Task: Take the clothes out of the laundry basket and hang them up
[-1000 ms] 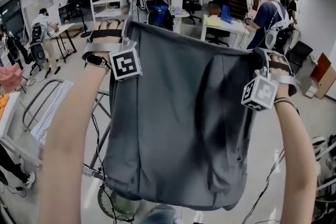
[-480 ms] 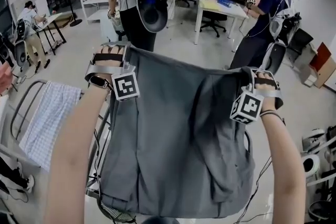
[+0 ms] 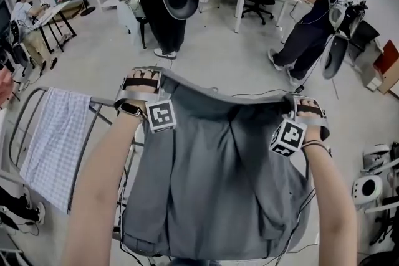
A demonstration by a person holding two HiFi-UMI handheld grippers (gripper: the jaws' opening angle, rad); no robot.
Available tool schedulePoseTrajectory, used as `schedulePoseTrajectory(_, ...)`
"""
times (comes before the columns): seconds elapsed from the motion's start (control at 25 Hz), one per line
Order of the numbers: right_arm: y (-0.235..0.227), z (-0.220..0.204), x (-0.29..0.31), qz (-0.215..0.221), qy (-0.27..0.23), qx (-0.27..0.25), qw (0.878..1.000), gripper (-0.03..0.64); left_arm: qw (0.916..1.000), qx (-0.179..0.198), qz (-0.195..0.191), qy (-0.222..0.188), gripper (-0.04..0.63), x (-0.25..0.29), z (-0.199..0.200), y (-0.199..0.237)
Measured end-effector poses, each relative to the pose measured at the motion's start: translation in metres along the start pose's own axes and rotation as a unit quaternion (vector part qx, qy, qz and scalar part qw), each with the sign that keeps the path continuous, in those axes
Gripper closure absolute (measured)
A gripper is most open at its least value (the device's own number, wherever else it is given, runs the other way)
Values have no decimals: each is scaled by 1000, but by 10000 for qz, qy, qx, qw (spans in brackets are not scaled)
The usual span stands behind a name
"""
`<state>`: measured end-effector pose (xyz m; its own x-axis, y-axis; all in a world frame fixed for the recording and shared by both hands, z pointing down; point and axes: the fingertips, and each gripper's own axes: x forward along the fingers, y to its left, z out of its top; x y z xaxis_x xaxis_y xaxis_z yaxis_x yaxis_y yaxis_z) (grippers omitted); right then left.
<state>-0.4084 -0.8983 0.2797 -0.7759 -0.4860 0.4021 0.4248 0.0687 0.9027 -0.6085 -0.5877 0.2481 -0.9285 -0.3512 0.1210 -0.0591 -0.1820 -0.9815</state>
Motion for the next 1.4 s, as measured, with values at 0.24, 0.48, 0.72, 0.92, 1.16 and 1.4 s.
schedulePoseTrajectory(0.24, 81, 21, 11, 841, 169, 137, 9962, 607, 9932, 450, -979, 446, 591, 7, -15, -85)
schedulePoseTrajectory(0.48, 85, 29, -2, 860, 412, 836, 9919, 401, 9940, -291, -701, 784, 287, 7, -39, -85)
schedulePoseTrajectory(0.72, 70, 37, -24, 686, 445, 845, 9931, 383, 9912, -740, -576, 938, 179, 1, -58, -66)
schedulePoseTrajectory(0.92, 59, 37, -57, 436, 329, 945, 9940, 383, 9896, -1008, -620, 821, 178, -36, -63, -57)
schedulePoseTrajectory(1.16, 44, 49, -119, 87, 205, 1072, 9940, 385, 9886, -1271, -352, 726, 178, -102, -88, -35)
schedulePoseTrajectory(1.4, 45, 51, -204, -375, 65, 1175, 9923, 385, 9865, -1478, -98, 699, 178, -181, -104, -18)
